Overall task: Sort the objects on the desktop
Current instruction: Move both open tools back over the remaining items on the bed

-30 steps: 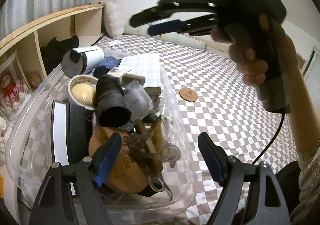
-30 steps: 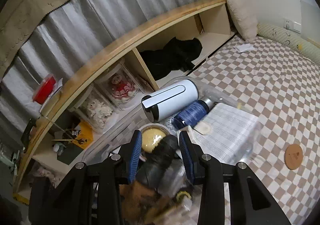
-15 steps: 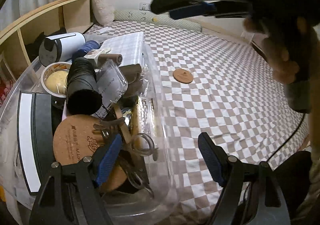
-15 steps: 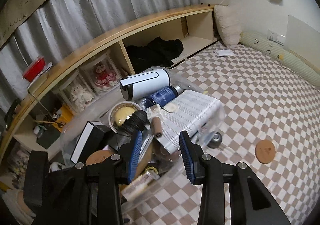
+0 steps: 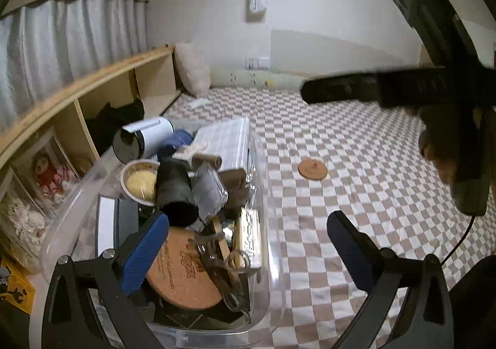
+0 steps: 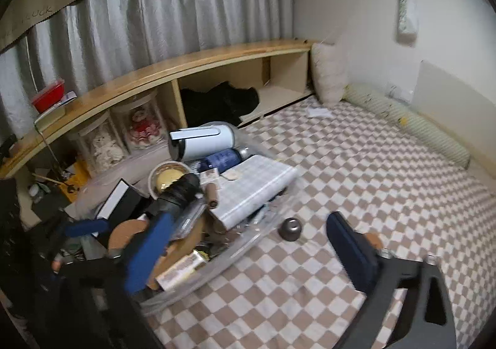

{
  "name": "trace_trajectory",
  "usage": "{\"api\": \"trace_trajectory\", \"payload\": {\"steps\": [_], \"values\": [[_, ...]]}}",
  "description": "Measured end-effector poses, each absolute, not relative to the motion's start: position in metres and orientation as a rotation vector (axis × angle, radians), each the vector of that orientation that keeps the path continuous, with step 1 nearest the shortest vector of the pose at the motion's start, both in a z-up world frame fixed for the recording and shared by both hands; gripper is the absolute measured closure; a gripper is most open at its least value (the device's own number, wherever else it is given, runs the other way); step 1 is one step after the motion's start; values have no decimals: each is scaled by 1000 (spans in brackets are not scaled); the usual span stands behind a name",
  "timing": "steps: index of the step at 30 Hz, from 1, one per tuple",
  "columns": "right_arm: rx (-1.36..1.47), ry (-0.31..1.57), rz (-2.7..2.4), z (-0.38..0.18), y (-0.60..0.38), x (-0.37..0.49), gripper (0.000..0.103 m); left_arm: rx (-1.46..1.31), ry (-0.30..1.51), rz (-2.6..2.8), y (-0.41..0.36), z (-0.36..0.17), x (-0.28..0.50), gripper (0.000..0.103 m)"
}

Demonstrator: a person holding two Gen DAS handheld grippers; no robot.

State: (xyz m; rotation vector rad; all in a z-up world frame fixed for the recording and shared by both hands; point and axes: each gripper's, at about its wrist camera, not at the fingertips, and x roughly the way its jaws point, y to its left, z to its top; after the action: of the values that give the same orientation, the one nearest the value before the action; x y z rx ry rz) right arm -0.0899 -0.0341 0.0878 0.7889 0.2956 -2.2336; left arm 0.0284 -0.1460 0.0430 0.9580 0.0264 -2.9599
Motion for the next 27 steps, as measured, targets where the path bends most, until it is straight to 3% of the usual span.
{"api": "trace_trajectory", "payload": {"steps": [18,27], "values": [[716,183,-2369,80,41,-67,0,936,226,-2921,-152,62,33,0],[711,183,-2395,58,70,-57,0,911,177,-2883,-149,62,25,0]]}}
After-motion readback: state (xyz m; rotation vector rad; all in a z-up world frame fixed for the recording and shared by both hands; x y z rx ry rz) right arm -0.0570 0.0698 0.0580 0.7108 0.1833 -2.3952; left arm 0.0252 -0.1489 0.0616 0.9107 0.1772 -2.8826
